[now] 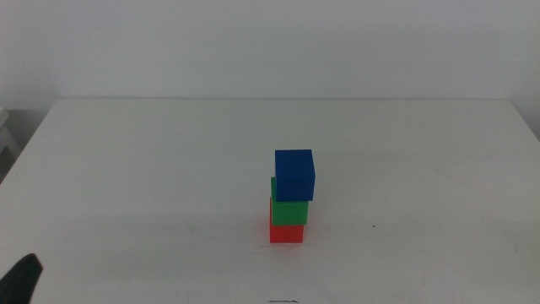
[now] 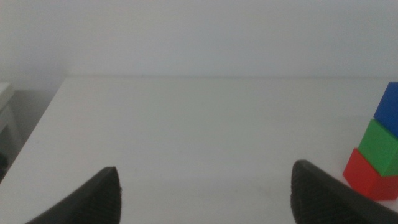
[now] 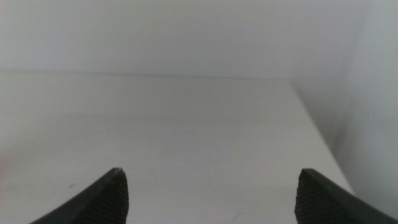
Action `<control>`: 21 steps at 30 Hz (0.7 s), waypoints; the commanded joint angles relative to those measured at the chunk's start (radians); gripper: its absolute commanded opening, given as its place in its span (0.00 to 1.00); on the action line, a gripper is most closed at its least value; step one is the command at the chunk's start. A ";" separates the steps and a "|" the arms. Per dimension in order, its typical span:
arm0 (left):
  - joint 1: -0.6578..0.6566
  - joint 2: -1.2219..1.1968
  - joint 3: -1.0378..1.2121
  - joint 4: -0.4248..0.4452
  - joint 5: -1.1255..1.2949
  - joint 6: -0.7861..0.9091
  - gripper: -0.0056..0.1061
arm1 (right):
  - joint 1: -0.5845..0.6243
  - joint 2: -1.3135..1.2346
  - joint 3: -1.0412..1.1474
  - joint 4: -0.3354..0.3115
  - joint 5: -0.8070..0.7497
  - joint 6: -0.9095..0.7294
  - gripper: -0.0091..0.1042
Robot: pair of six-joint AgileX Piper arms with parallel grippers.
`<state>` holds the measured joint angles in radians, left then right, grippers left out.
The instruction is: Stack red cubes first, then green, then blue cubes in a specific spot.
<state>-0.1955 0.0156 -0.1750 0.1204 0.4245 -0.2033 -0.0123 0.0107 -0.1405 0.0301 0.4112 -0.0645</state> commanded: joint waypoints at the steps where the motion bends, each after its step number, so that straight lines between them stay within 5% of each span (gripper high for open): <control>1: 0.000 -0.001 0.025 -0.006 -0.180 -0.003 0.89 | -0.036 -0.025 0.002 -0.001 -0.117 -0.012 0.91; 9: 0.000 -0.005 0.184 -0.011 -0.381 -0.003 0.89 | -0.043 -0.043 0.096 -0.001 -0.247 -0.012 0.91; 21: 0.000 -0.005 0.201 -0.008 -0.330 -0.003 0.89 | -0.043 -0.043 0.152 -0.016 -0.296 -0.012 0.91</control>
<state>-0.1955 -0.0031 0.0295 0.1174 0.1648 -0.2033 -0.0494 -0.0113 0.0280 0.0265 0.2058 -0.0645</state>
